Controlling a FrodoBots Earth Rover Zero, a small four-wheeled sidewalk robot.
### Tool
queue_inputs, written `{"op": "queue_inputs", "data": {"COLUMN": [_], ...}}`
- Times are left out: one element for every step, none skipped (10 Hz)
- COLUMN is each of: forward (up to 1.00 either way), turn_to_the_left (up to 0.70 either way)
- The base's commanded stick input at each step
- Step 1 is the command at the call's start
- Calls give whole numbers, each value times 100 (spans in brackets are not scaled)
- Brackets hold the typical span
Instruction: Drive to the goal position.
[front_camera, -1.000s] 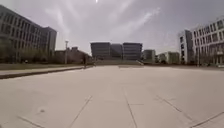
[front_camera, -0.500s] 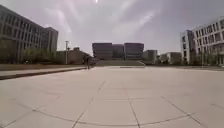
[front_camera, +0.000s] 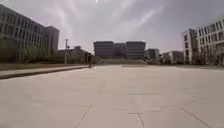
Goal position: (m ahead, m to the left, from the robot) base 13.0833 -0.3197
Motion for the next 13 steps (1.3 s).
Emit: {"op": "queue_inputs", "data": {"forward": [100,100,100,100,100,100,100,100,100,100,100,100,100], "turn_to_the_left": [0,0,0,0,0,0,0,0,0,0,0,0,0]}}
